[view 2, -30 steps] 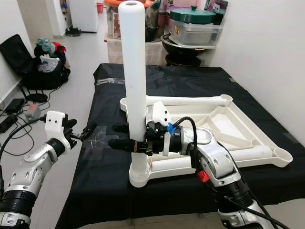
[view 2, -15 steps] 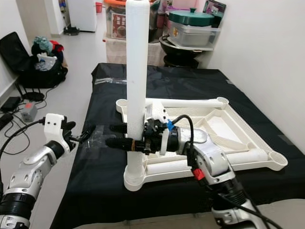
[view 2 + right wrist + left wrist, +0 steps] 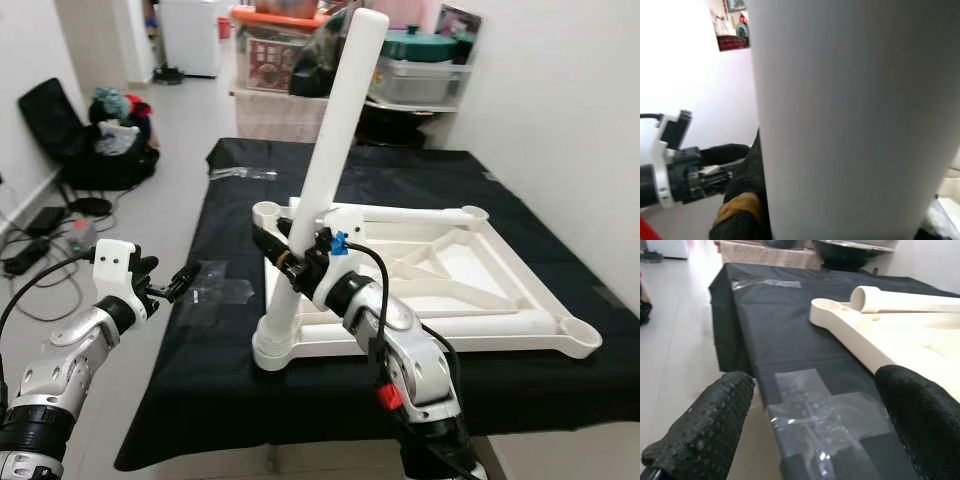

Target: Building children table

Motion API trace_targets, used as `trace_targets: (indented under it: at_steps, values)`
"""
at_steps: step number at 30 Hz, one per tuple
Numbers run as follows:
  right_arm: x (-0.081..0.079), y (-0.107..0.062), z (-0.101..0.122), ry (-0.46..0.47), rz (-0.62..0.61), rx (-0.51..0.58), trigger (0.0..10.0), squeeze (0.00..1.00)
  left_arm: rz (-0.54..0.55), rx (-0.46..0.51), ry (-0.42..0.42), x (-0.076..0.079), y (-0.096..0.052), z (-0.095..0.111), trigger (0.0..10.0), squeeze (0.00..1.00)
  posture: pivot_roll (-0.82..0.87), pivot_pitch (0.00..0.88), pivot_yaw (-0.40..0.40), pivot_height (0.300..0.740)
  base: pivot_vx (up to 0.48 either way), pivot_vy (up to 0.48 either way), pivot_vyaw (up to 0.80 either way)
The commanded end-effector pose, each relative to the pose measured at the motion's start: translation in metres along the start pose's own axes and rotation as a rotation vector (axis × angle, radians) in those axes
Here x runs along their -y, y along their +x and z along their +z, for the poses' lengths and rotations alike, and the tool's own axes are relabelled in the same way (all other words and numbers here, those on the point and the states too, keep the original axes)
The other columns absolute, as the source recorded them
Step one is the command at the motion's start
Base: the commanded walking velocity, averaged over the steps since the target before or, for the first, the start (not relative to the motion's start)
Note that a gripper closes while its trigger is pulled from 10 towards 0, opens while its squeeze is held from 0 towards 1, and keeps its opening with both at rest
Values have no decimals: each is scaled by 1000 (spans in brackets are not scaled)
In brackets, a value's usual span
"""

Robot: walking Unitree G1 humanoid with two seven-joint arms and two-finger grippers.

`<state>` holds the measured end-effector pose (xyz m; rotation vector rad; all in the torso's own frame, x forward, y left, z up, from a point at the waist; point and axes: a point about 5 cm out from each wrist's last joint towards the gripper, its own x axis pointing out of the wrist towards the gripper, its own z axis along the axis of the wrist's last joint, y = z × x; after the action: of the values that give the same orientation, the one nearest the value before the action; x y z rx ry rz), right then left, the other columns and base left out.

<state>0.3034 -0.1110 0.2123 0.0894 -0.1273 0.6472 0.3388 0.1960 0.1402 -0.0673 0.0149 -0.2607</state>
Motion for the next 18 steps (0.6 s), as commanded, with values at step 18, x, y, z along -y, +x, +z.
trace_targets:
  at_steps: [18]
  values:
    - [-32, -21, -17, -22, 405, -94, 10000, 0, 4, -20, -10, 4, 5, -8, 10000, 0, 59, 0, -86, 740, 0, 0, 0]
